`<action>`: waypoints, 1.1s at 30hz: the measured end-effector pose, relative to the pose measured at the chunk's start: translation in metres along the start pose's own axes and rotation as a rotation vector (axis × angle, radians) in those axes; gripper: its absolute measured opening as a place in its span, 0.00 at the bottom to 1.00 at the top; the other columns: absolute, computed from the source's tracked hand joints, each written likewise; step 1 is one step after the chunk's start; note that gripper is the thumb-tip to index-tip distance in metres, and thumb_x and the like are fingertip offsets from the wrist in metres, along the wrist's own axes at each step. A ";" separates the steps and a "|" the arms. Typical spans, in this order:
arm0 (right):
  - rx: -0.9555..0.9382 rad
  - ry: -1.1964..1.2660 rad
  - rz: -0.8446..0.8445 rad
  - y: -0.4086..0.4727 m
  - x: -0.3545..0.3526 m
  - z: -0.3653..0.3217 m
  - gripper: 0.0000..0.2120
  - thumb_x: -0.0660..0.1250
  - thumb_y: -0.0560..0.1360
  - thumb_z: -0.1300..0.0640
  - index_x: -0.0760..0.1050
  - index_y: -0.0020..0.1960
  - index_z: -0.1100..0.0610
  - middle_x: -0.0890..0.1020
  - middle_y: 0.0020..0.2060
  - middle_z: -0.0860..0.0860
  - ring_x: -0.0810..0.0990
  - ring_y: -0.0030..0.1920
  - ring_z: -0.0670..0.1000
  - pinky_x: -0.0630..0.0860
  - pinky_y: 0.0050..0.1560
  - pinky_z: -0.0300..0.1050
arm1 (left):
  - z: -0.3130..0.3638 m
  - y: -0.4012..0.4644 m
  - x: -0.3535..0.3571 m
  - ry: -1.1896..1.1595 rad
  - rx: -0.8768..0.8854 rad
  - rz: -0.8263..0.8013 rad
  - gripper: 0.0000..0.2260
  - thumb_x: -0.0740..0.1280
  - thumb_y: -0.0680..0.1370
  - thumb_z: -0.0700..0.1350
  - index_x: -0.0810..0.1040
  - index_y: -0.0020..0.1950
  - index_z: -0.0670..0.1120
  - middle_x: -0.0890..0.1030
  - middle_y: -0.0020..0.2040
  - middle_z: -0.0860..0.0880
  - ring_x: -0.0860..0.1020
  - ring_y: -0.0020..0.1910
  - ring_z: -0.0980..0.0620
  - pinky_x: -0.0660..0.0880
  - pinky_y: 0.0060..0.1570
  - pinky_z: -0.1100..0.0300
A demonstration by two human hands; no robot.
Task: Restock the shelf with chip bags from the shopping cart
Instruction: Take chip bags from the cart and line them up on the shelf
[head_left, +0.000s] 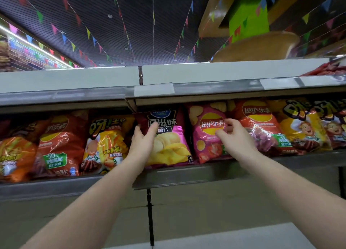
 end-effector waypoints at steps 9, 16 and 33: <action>0.019 -0.114 -0.084 0.018 0.017 0.000 0.32 0.65 0.76 0.51 0.55 0.76 0.55 0.67 0.70 0.57 0.68 0.68 0.58 0.66 0.65 0.50 | -0.009 0.014 0.007 -0.101 -0.131 -0.004 0.37 0.58 0.77 0.64 0.46 0.78 0.49 0.57 0.77 0.45 0.56 0.75 0.42 0.55 0.71 0.50; 0.055 -0.165 -0.117 0.023 0.024 0.008 0.36 0.68 0.74 0.53 0.53 0.76 0.56 0.68 0.69 0.57 0.68 0.67 0.58 0.66 0.65 0.49 | -0.016 0.021 0.030 -0.113 -0.060 -0.049 0.41 0.64 0.74 0.63 0.46 0.78 0.50 0.63 0.74 0.45 0.62 0.73 0.43 0.59 0.69 0.55; -0.235 -0.388 0.230 0.015 -0.065 -0.016 0.23 0.62 0.76 0.56 0.65 0.70 0.56 0.72 0.65 0.56 0.67 0.67 0.55 0.62 0.65 0.45 | 0.054 -0.026 0.029 0.338 0.503 0.278 0.39 0.59 0.70 0.64 0.63 0.73 0.38 0.64 0.71 0.34 0.59 0.72 0.39 0.54 0.71 0.48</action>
Point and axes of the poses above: each hand's wrist, its own y-axis towards the middle knuckle, its own x-axis out of the palm, z = x × y, the point moved 10 cm from there along y, towards the middle knuckle
